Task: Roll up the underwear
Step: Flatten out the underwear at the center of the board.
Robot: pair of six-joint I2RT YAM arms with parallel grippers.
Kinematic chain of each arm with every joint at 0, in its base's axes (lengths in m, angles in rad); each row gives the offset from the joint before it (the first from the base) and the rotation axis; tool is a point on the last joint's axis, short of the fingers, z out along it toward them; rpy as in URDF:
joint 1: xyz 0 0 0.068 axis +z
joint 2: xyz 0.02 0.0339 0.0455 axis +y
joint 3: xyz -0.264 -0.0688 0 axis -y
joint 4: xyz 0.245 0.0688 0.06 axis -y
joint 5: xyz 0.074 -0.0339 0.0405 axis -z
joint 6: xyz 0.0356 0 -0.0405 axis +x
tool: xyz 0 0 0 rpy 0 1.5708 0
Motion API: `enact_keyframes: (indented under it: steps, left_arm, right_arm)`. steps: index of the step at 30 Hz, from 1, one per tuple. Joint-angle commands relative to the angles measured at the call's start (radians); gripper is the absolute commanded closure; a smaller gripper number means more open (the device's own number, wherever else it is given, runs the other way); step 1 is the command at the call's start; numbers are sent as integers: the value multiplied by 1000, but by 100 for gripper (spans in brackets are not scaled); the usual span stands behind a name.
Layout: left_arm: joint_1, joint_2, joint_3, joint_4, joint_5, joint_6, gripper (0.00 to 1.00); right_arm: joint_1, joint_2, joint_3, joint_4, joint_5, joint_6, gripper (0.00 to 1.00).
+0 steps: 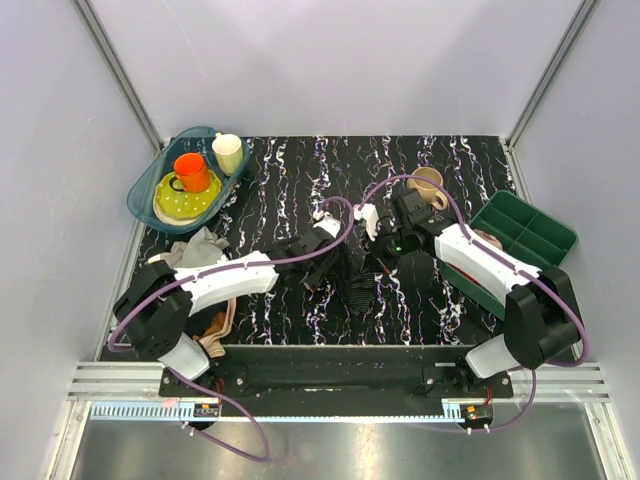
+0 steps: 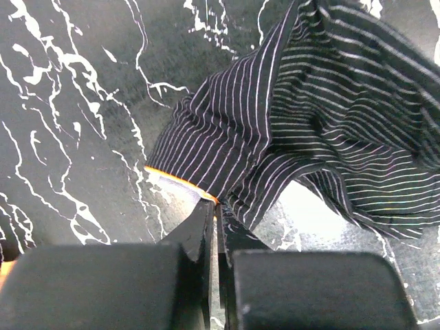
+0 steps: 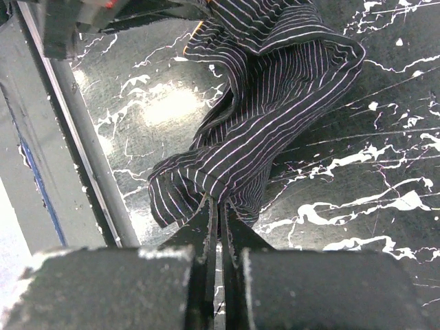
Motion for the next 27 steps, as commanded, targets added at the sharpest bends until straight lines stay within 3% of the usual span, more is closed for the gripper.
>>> enact_keyframes:
  steps: [1, 5, 11, 17, 22, 25, 27]
  left_arm:
    - [-3, -102, 96, -47, -45, 32, 100]
    - [23, -254, 205, -164, 25, 46, 100]
    - [144, -483, 283, -250, 252, 11, 100]
    - [159, -630, 270, -305, 295, -25, 100]
    - [159, -690, 237, -323, 375, -60, 100]
    - [161, -702, 190, -308, 387, -75, 100]
    - [174, -695, 118, -265, 343, -81, 100]
  right_arm:
    - [-11, -38, 64, -44, 20, -20, 100]
    - [-13, -73, 231, -174, 104, -101, 100]
    - [-16, -171, 452, -346, 221, -195, 100]
    - [-16, -365, 390, -369, 192, -244, 100]
    - [-16, -454, 347, -472, 53, -294, 100]
    - [-16, -439, 244, -356, 118, -201, 100]
    - [-24, -397, 177, -208, 253, -109, 100]
